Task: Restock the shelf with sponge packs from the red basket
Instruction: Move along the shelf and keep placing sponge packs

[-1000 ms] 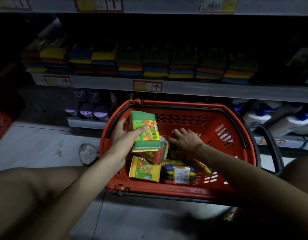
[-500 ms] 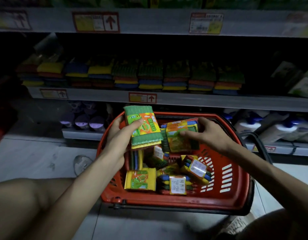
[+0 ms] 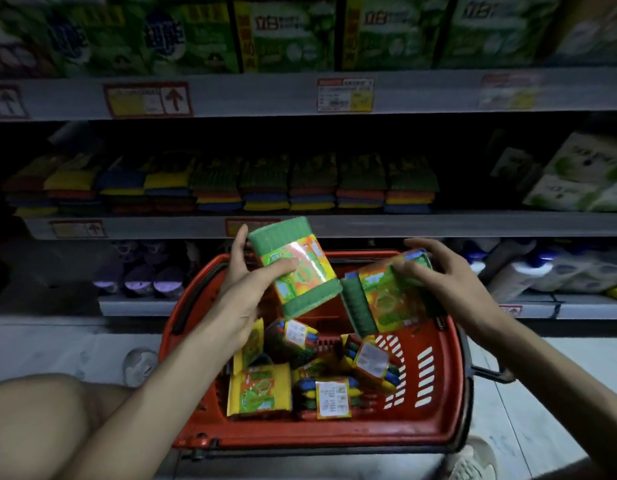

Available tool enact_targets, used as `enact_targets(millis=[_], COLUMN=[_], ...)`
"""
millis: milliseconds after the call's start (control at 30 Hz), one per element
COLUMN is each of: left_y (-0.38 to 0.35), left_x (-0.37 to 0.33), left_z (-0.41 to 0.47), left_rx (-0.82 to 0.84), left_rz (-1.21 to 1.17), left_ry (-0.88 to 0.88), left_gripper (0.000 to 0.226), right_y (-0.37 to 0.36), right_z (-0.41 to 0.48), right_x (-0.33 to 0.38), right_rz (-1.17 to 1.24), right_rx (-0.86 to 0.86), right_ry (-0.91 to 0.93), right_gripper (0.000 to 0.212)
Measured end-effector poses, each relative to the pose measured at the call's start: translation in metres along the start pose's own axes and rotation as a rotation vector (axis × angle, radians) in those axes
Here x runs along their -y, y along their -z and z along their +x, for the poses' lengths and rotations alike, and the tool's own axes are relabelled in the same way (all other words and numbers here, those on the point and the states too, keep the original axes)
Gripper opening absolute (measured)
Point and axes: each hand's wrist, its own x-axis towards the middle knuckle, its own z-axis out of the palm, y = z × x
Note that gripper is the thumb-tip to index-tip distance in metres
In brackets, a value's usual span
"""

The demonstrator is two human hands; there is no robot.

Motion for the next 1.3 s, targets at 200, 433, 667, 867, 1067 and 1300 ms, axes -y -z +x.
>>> enact_targets(millis=[200, 433, 667, 867, 1067, 1300], left_y=[-0.021, -0.051, -0.067, -0.069, -0.068, -0.060], left_x=[-0.005, 0.008, 0.022, 0.019, 0.015, 0.019], left_z=[0.013, 0.011, 0.007, -0.004, -0.008, -0.009], left_rx=[-0.036, -0.037, -0.008, 0.170, 0.104, 0.149], left_rz=[-0.104, -0.071, 0.108, 0.166, 0.140, 0.246], left_ry=[-0.106, -0.171, -0.197, -0.128, -0.058, -0.096], left_gripper=[0.093, 0.090, 0.109, 0.100, 0.040, 0.052], right_y=[0.015, 0.013, 0.014, 0.019, 0.022, 0.020], right_z=[-0.002, -0.013, -0.016, -0.017, -0.013, -0.012], right_x=[-0.008, -0.004, -0.008, -0.012, -0.017, -0.017], right_rz=[-0.203, -0.223, -0.120, -0.173, -0.275, -0.248], right_rx=[-0.078, 0.162, 0.196, 0.162, 0.059, 0.041], right_ry=[0.078, 0.174, 0.213, 0.227, 0.243, 0.221], right_gripper=[0.048, 0.055, 0.066, 0.068, 0.067, 0.065])
